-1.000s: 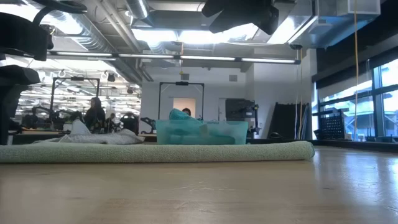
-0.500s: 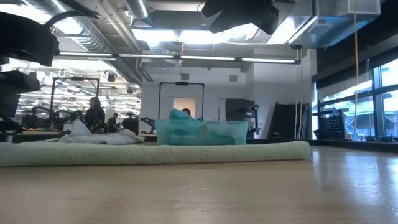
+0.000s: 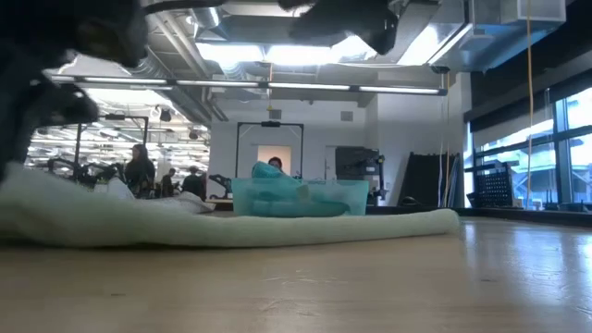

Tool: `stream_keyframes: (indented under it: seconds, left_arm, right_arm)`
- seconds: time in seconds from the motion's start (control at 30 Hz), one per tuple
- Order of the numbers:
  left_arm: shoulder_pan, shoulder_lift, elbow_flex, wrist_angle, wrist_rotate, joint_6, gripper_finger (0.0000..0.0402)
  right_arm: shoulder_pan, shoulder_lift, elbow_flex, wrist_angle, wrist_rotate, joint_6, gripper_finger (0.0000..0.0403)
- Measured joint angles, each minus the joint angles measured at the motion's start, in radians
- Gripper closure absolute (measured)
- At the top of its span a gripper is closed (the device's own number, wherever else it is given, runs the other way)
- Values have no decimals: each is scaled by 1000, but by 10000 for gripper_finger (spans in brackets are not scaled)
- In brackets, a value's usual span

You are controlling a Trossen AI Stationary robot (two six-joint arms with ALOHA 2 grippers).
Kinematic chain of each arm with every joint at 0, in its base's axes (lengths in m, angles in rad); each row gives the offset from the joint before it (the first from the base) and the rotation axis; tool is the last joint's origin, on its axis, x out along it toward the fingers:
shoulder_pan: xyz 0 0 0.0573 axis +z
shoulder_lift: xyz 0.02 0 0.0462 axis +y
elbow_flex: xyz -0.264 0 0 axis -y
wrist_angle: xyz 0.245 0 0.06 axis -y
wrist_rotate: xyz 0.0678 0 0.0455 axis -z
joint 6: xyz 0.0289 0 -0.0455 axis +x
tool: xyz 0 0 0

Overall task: Fold microfiber towels
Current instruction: Fold the green towel

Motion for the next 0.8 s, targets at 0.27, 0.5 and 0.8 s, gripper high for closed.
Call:
stream_keyframes:
  seconds: [0.27,0.5,0.8]
  left_arm:
    - [131,-2,76,0,85,-28,399]
    - [238,-3,148,0,188,-54,400]
    - [285,-4,209,-5,269,-38,401]
  right_arm:
    - [18,72,0,129,-14,-32,264]
    - [20,98,-1,169,-50,-21,230]
    - [20,136,0,262,7,-22,148]
